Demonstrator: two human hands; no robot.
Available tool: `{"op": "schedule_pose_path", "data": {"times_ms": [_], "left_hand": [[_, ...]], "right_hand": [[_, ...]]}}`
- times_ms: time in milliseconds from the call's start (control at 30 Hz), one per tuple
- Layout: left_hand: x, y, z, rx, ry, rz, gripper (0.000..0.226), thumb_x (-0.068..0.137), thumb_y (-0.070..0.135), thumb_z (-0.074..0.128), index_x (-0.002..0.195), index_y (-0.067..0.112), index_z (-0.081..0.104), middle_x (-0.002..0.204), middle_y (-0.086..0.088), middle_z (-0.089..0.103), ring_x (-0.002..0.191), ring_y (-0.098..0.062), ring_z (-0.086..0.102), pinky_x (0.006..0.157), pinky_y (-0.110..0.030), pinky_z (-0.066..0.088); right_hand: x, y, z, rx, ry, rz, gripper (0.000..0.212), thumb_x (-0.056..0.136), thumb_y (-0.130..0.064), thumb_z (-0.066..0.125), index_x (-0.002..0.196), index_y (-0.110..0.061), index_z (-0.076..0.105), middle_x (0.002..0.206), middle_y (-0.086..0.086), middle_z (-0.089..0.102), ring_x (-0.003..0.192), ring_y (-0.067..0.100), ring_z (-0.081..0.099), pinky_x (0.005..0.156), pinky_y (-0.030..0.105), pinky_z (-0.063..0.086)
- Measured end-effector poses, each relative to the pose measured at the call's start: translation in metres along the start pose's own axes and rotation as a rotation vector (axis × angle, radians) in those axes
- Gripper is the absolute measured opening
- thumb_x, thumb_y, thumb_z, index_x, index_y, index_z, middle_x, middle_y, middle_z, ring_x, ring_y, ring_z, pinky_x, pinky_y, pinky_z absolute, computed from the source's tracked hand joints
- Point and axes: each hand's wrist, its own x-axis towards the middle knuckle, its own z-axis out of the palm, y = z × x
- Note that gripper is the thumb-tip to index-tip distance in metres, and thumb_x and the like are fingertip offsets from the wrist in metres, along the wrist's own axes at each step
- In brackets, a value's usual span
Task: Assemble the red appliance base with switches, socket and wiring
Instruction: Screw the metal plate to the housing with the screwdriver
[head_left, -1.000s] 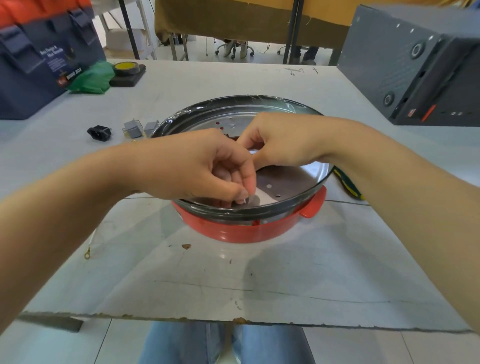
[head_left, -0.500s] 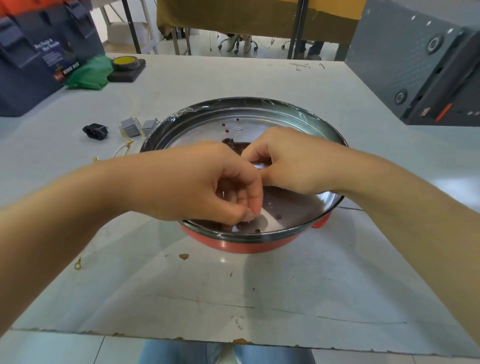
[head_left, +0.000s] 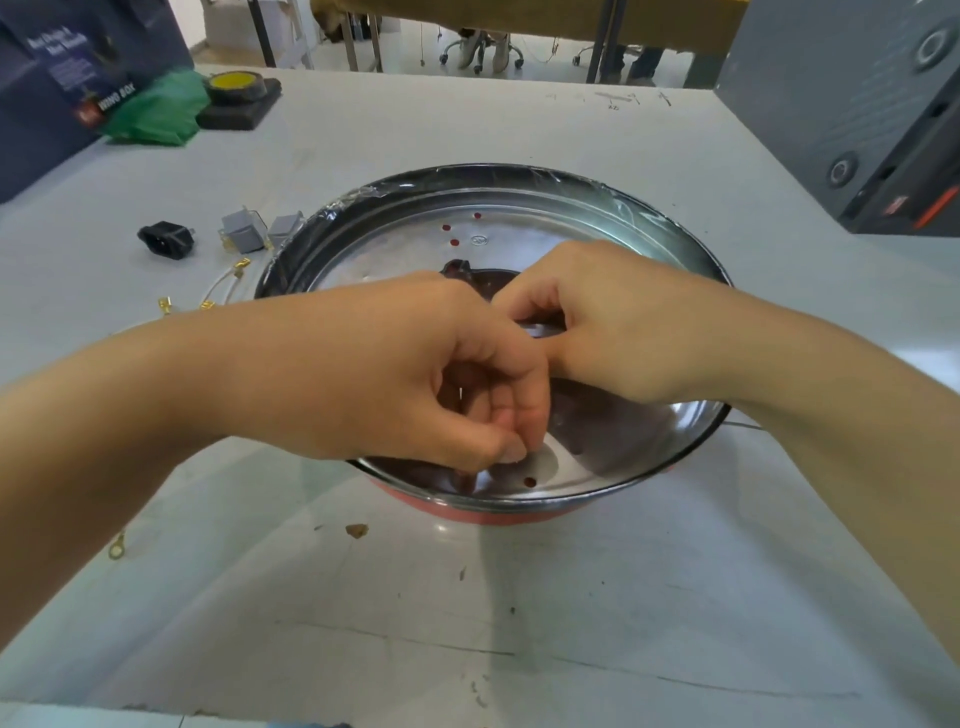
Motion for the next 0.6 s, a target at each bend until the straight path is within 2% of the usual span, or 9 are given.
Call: {"op": "schedule_pose_path", "data": {"times_ms": [233,300,467,600], "left_hand": [[0.0011,-0.0006,0.0001,-0.025,0.0,-0.006,0.005,0.075,0.024,0.068,0.079,0.027,0.069,0.063,0.015,0.065,0.06,-0.006,0.065,0.062,-0.017,0.052],[0.0011,0.0,-0.0004,-0.028,-0.012,-0.01,0.005,0.076,0.024,0.071,0.08,0.026,0.071,0.064,0.013,0.067,0.061,-0.006,0.066,0.063,-0.019,0.052],[0.0035,0.0027,-0.0002,-0.033,-0.041,-0.024,0.005,0.079,0.02,0.072,0.079,0.025,0.072,0.06,0.01,0.067,0.058,-0.008,0.066,0.06,-0.008,0.045],[0.004,0.0027,0.0015,-0.028,-0.038,-0.028,0.001,0.079,0.026,0.071,0.08,0.027,0.072,0.059,0.011,0.066,0.059,-0.009,0.065,0.061,-0.009,0.044]], "right_hand": [[0.0003,0.0024,0.0001,0.006,-0.012,0.001,0.014,0.088,-0.018,0.06,0.085,-0.017,0.073,0.079,0.01,0.069,0.081,0.027,0.06,0.071,0.04,0.05],[-0.0001,0.0025,0.0002,0.017,-0.01,0.005,0.014,0.088,-0.023,0.061,0.084,-0.02,0.074,0.076,0.006,0.069,0.079,0.024,0.06,0.07,0.039,0.051],[-0.0001,0.0038,0.0007,0.029,-0.001,-0.002,0.015,0.089,-0.026,0.063,0.078,-0.022,0.072,0.064,-0.004,0.062,0.064,0.012,0.053,0.065,0.032,0.047],[0.0006,0.0048,0.0007,0.028,0.002,-0.003,0.015,0.089,-0.025,0.063,0.078,-0.022,0.072,0.061,-0.006,0.059,0.062,0.008,0.05,0.065,0.032,0.046]]}}
